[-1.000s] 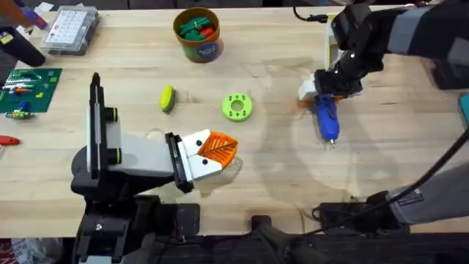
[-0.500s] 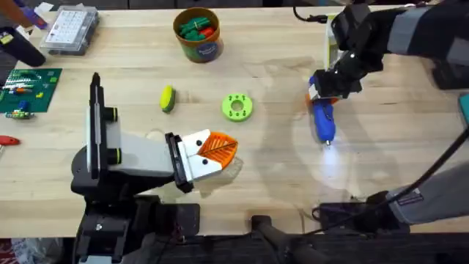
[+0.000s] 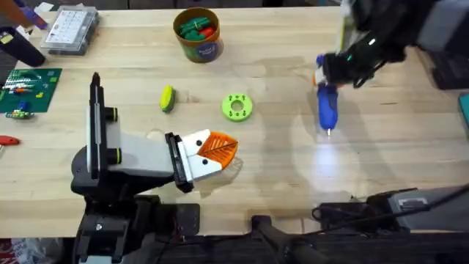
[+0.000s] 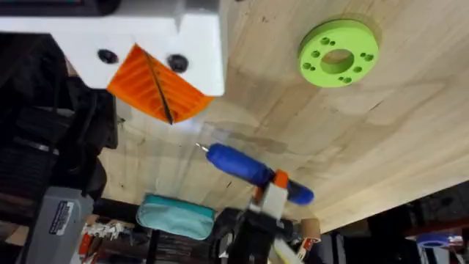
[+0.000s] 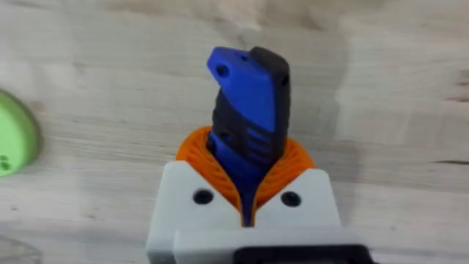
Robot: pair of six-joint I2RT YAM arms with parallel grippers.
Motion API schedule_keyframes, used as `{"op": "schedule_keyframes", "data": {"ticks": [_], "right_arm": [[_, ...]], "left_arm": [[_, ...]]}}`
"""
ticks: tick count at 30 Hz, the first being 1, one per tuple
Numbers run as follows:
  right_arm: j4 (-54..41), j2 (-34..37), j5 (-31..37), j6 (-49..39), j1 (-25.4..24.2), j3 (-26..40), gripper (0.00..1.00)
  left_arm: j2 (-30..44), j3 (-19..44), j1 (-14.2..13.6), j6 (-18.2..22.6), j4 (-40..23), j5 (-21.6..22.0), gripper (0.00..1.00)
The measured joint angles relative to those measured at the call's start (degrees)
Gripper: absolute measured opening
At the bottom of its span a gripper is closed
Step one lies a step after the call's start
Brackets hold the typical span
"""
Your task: Pick up the gripper from the table and insert it into the empty holder that is missing its gripper. Then pick up a screw, insert it into the mounting hole, and use the screwdriver to tighten it. Finally, clean up the table by picking up the vegetable and placing it into the bucket.
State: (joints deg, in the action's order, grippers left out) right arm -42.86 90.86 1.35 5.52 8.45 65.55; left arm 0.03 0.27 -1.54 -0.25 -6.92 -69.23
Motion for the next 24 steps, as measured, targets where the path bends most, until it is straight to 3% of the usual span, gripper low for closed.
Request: {"op": "schedule_keyframes", "data": {"ticks": [10, 24], "right_arm": [[2.16, -7.72, -3.85, 0.01, 0.82, 11.25, 0.021], [24.59, -17.10, -15.07, 0.56, 5.28, 14.76, 0.021]], "left_arm": [[0.00, 0.00, 0.01, 0.00, -0.01, 0.02, 0.005], [0.00, 0.00, 0.00, -0.02, -0.09, -0.01, 0.005]]}}
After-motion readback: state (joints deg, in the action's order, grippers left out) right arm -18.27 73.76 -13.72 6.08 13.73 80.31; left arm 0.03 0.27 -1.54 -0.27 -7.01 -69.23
